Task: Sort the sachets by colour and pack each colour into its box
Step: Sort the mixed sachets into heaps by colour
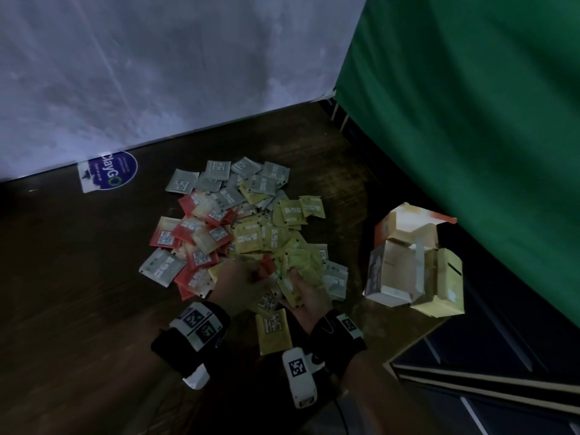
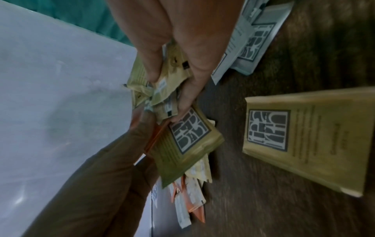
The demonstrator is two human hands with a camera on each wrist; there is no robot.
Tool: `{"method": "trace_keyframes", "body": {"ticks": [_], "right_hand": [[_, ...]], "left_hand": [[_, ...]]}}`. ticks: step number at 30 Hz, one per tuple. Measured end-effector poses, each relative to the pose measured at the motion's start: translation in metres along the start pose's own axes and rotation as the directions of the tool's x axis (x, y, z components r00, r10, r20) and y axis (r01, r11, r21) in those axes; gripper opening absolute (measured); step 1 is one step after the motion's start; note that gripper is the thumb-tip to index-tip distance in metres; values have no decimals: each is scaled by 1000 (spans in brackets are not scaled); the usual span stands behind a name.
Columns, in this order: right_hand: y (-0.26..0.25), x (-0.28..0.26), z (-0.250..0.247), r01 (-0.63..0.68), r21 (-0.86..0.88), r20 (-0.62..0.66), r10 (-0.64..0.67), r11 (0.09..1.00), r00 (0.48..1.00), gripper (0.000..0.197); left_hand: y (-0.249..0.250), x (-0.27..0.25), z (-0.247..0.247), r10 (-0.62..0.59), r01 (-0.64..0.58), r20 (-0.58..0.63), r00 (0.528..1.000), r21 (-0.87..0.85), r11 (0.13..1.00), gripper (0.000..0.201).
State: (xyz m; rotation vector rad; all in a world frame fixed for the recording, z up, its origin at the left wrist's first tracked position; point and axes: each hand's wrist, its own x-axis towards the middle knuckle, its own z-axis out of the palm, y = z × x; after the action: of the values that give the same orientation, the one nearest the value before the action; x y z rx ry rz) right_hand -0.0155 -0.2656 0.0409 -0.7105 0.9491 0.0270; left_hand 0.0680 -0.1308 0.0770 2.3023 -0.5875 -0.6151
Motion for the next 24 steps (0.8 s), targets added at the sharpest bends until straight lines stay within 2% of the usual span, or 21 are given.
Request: {"method": "trace_keyframes", "body": {"ticks": [2, 4, 7, 9, 11, 13, 15, 16, 18, 20, 21, 22, 24], "right_hand": [[3, -1, 1, -12, 39, 20, 11, 999, 1000, 55], [3, 0, 0, -21, 72, 27, 19, 997, 999, 47], [-1, 1, -13, -17, 58, -4, 17, 998, 1000, 40], [-5, -3, -23, -25, -62, -37, 22, 998, 999, 43], [-4, -9, -33, -67, -334, -52, 52, 940, 997, 34], [1, -14, -36, -44, -644, 21, 75, 764, 997, 23], [12, -10, -38, 97, -853, 149, 61, 513, 987, 31], [18, -8, -37, 162, -895, 201, 50, 416, 978, 33], [22, -6, -31, 195, -951, 204, 12, 239, 979, 43], [18, -7, -25, 192, -981, 191, -83, 1, 978, 64], [16, -7, -23, 214, -971, 229, -145, -110, 963, 74], [11, -9, -18, 246, -952, 281, -204, -181, 938, 79], [6, -8, -4, 295, -934, 337, -226, -200, 914, 78]], "left_hand": [[-1, -1, 3, 20, -20, -86, 996, -9, 1000, 17], [-5, -1, 3, 37, -43, -130, 991, -42, 998, 15], [-12, -3, -11, -23, 9, -109, 994, -126, 992, 19], [-20, -3, -25, -106, 91, -62, 992, -209, 974, 22], [-30, -4, -38, -160, 151, -32, 987, -194, 969, 21], [-36, -5, -46, -201, 197, -13, 980, -149, 969, 19], [-40, -4, -50, -246, 240, -18, 969, -158, 958, 19], [-42, -4, -51, -262, 252, -39, 964, -170, 953, 21], [-41, -4, -53, -277, 258, -85, 957, -186, 948, 22], [-38, -4, -53, -265, 240, -92, 960, -221, 945, 21], [-35, -5, -52, -252, 227, -81, 964, -239, 944, 21], [-32, -6, -51, -241, 218, -64, 968, -255, 942, 21], [-24, -10, -47, -222, 206, -29, 975, -276, 939, 20]]}}
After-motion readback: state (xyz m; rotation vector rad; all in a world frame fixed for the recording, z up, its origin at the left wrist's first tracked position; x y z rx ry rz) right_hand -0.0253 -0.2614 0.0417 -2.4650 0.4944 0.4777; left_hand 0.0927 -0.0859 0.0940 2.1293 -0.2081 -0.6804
